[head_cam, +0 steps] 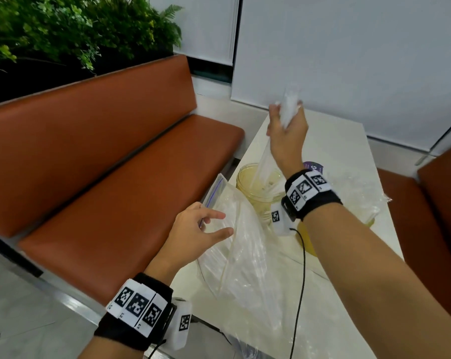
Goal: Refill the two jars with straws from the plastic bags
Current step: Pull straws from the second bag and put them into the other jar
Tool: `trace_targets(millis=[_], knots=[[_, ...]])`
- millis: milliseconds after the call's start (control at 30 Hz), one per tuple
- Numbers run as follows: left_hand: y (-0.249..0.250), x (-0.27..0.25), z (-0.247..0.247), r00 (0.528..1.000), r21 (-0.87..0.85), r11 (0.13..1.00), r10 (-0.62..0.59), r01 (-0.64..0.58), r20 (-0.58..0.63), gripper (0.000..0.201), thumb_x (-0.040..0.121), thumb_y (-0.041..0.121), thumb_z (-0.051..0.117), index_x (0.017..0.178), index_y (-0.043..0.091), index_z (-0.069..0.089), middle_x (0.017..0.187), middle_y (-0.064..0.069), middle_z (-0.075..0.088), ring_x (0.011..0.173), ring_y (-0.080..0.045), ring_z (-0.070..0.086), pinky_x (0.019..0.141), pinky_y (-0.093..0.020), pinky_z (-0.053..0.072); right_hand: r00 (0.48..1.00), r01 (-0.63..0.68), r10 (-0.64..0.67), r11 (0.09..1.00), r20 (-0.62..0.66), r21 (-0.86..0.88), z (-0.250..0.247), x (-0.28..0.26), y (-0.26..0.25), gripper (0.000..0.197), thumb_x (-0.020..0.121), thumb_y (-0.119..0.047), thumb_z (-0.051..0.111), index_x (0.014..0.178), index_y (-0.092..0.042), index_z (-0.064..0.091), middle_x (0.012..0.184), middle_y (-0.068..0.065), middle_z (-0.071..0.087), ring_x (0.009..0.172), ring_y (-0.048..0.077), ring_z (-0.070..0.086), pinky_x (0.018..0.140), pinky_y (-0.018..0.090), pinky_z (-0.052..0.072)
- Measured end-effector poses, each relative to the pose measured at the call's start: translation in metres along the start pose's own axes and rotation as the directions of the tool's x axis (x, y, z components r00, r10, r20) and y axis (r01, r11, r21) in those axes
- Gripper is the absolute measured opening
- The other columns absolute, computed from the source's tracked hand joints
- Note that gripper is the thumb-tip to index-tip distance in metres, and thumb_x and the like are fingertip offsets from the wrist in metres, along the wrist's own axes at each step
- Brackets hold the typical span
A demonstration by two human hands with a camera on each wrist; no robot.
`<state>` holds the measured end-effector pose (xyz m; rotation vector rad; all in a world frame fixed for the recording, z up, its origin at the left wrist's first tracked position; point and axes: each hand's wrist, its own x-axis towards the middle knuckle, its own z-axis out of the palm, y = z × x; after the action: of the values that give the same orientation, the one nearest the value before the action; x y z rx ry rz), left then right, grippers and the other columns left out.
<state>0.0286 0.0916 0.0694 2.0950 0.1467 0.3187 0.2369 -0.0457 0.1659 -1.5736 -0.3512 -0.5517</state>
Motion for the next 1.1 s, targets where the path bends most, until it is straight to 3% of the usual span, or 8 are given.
trace_targets(millis=[100, 233, 333, 467, 600, 800, 1000, 1100], knots=[[0.001, 0.003, -0.001, 1.000, -0.017, 1.000, 0.001, 0.000, 0.014, 0.038, 0.073, 0.038, 0.086, 0.108, 0.026, 0.076, 0.081, 0.007, 0.048, 0.064, 0.000, 0.045, 0.060, -0.007, 0.040, 0.992, -0.095, 0.099, 0.994, 0.075, -0.057, 0.000, -0.019, 0.035, 0.029, 0.098, -0.022, 0.066, 0.112, 0.003, 0.060, 0.086, 0.010, 0.070, 0.058, -0.001, 0.063, 0.061, 0.013, 0.049], [0.003, 0.005, -0.002, 1.000, -0.032, 1.000, -0.001, 0.001, 0.022, 0.028, 0.080, 0.027, 0.082, 0.107, 0.026, 0.076, 0.082, 0.010, 0.050, 0.067, -0.008, 0.047, 0.061, -0.007, 0.042, 0.973, -0.180, 0.207, 0.959, 0.102, -0.220, -0.008, -0.035, 0.065, 0.026, 0.080, -0.028, 0.084, 0.098, -0.016, 0.069, 0.088, -0.001, 0.073, 0.080, 0.010, 0.070, 0.084, 0.037, 0.057], [0.001, 0.009, -0.002, 1.000, -0.053, 0.998, 0.020, -0.019, 0.014, 0.024, 0.087, 0.011, 0.074, 0.108, 0.023, 0.076, 0.079, 0.015, 0.052, 0.067, -0.012, 0.052, 0.064, -0.010, 0.043, 0.976, -0.159, 0.175, 0.979, 0.129, -0.124, -0.014, -0.028, 0.059, 0.059, 0.072, -0.013, 0.089, 0.120, -0.023, 0.056, 0.091, 0.002, 0.073, 0.083, 0.015, 0.073, 0.082, 0.030, 0.060], [0.002, 0.012, -0.002, 1.000, -0.106, 0.994, 0.030, -0.030, 0.004, 0.026, 0.093, 0.003, 0.063, 0.107, 0.019, 0.076, 0.079, 0.017, 0.062, 0.060, -0.015, 0.052, 0.058, -0.010, 0.042, 0.977, 0.093, -0.054, 0.979, 0.207, -0.181, -0.017, -0.015, 0.051, 0.045, 0.086, -0.009, 0.075, 0.126, -0.023, 0.062, 0.097, 0.002, 0.072, 0.087, 0.012, 0.072, 0.074, 0.025, 0.057], [0.005, 0.012, 0.000, 0.999, -0.137, 0.990, 0.046, -0.046, -0.001, 0.025, 0.093, -0.001, 0.061, 0.107, 0.015, 0.076, 0.063, 0.027, 0.058, 0.052, -0.004, 0.042, 0.052, -0.007, 0.034, 0.867, 0.276, 0.007, 0.827, 0.498, -0.490, -0.019, -0.027, 0.071, 0.042, 0.101, -0.048, 0.048, 0.114, -0.017, 0.075, 0.106, 0.000, 0.075, 0.103, 0.019, 0.067, 0.092, 0.036, 0.051], [0.009, 0.008, 0.001, 0.998, -0.164, 0.984, 0.064, -0.064, -0.003, 0.028, 0.092, -0.003, 0.059, 0.106, 0.015, 0.076, 0.071, 0.017, 0.059, 0.053, -0.005, 0.041, 0.052, -0.008, 0.034, 0.927, 0.285, -0.114, 0.834, 0.356, -0.473, -0.022, -0.023, 0.058, 0.041, 0.105, -0.040, 0.043, 0.111, -0.015, 0.075, 0.110, 0.004, 0.074, 0.109, 0.023, 0.063, 0.092, 0.028, 0.041], [0.015, 0.004, -0.001, 0.996, -0.076, 0.994, 0.085, -0.083, 0.023, 0.041, 0.082, -0.009, 0.060, 0.109, 0.019, 0.074, 0.082, 0.016, 0.064, 0.050, -0.007, 0.039, 0.051, -0.009, 0.035, 0.628, 0.599, 0.118, 0.557, 0.769, -0.575, -0.020, -0.035, 0.064, 0.049, 0.107, -0.040, 0.035, 0.135, -0.011, 0.061, 0.132, 0.010, 0.066, 0.127, 0.029, 0.053, 0.110, 0.046, 0.031], [0.018, 0.002, -0.003, 0.996, -0.023, 0.997, 0.080, -0.079, 0.036, 0.043, 0.082, -0.012, 0.058, 0.110, 0.017, 0.072, 0.062, 0.032, 0.061, 0.043, -0.007, 0.038, 0.048, -0.005, 0.031, 0.705, 0.543, 0.076, 0.581, 0.705, -0.606, -0.027, -0.037, 0.057, 0.042, 0.106, -0.038, 0.042, 0.125, -0.012, 0.069, 0.124, 0.007, 0.070, 0.123, 0.028, 0.058, 0.111, 0.046, 0.029]])
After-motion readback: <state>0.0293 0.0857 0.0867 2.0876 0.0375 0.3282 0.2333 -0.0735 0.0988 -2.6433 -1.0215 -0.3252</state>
